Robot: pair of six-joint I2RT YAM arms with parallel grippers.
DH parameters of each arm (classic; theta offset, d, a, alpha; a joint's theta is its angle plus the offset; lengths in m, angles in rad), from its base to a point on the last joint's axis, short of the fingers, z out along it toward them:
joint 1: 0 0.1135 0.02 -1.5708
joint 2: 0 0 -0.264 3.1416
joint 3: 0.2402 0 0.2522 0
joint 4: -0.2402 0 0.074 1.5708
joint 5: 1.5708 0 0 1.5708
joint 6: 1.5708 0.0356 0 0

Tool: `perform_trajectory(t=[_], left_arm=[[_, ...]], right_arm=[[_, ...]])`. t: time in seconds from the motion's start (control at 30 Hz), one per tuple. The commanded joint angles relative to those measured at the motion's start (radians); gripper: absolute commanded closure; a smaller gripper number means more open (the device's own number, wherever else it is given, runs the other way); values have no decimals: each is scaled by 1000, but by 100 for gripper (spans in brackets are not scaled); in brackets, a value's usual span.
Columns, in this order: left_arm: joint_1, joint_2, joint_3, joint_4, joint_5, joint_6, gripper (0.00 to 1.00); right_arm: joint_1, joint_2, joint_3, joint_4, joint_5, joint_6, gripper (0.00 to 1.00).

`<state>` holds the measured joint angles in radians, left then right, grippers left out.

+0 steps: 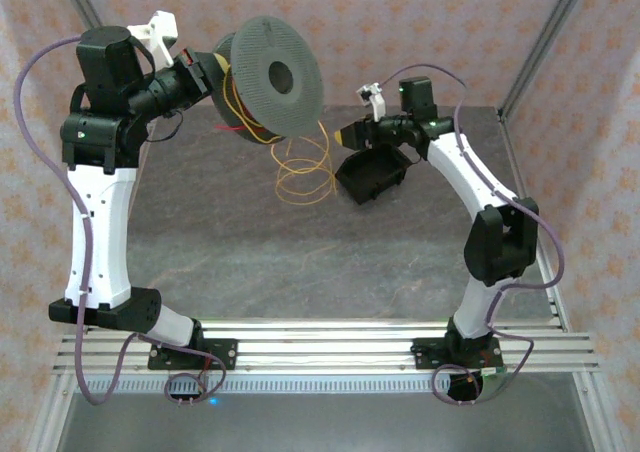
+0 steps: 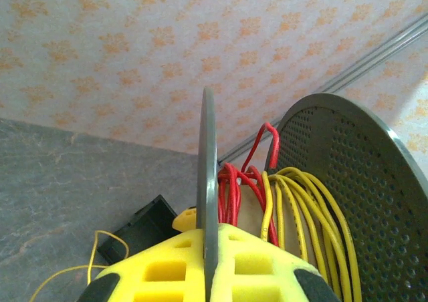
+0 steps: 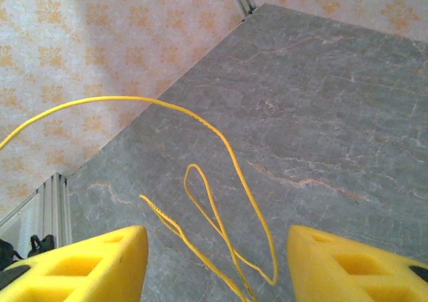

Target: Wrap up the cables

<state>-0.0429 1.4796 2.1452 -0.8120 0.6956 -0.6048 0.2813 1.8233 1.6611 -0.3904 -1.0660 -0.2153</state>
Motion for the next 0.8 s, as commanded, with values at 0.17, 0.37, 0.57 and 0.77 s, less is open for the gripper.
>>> perform_trajectory(t=[0.17,0.37,0.57,0.77], left_arm=[[8,-65,47,136,51,-40,100],[8,-65,47,151,58,-50,100],[8,-67,46,151,59,-52,100],[8,-67,47,157,64,-56,100]], right_arm=[[2,66,67,-62,-59,-32,42],[2,116,128,-135,-65,-70,42],[2,130,168,-162,-56,-83,42],[2,150,197,-181,-30,-91,43]])
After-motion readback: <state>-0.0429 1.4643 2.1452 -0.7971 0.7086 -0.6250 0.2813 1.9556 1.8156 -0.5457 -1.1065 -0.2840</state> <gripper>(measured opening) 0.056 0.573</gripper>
